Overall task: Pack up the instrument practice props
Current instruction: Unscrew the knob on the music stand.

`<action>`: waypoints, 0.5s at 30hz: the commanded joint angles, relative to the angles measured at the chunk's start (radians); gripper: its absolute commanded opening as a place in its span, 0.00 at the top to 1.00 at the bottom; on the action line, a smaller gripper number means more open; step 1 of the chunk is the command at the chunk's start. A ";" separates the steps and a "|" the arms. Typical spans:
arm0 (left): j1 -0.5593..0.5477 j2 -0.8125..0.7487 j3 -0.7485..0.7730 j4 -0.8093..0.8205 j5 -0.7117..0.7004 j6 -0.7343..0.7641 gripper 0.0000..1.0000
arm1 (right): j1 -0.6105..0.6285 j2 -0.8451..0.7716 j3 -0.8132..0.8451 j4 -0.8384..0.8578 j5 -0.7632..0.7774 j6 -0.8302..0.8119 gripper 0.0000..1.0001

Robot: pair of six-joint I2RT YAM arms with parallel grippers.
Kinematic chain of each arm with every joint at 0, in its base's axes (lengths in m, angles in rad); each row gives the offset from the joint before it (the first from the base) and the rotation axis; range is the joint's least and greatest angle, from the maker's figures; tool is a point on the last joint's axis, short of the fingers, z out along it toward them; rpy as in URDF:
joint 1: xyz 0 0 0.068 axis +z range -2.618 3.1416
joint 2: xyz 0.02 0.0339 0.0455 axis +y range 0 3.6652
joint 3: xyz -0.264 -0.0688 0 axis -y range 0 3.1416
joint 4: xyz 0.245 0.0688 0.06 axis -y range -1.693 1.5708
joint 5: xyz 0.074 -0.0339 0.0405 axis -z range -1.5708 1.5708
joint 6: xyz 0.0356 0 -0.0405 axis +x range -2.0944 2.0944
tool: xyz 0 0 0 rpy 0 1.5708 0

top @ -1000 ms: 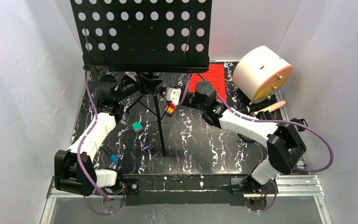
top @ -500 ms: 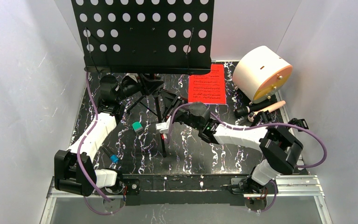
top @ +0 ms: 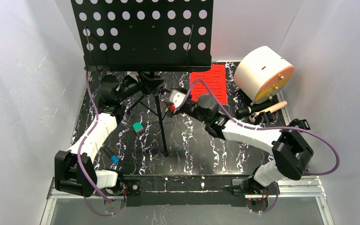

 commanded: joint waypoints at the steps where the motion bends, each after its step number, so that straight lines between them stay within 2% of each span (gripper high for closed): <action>1: 0.011 0.012 0.009 -0.113 -0.045 -0.059 1.00 | -0.101 -0.055 -0.001 0.022 -0.099 0.619 0.32; 3: 0.011 0.011 0.010 -0.113 -0.044 -0.059 1.00 | -0.145 -0.052 -0.007 0.047 -0.139 0.833 0.31; 6: 0.011 0.010 0.010 -0.113 -0.042 -0.057 1.00 | -0.193 -0.032 0.013 0.071 -0.210 1.033 0.32; 15: 0.011 0.011 0.009 -0.113 -0.042 -0.058 1.00 | -0.235 0.085 0.089 0.241 -0.378 1.348 0.33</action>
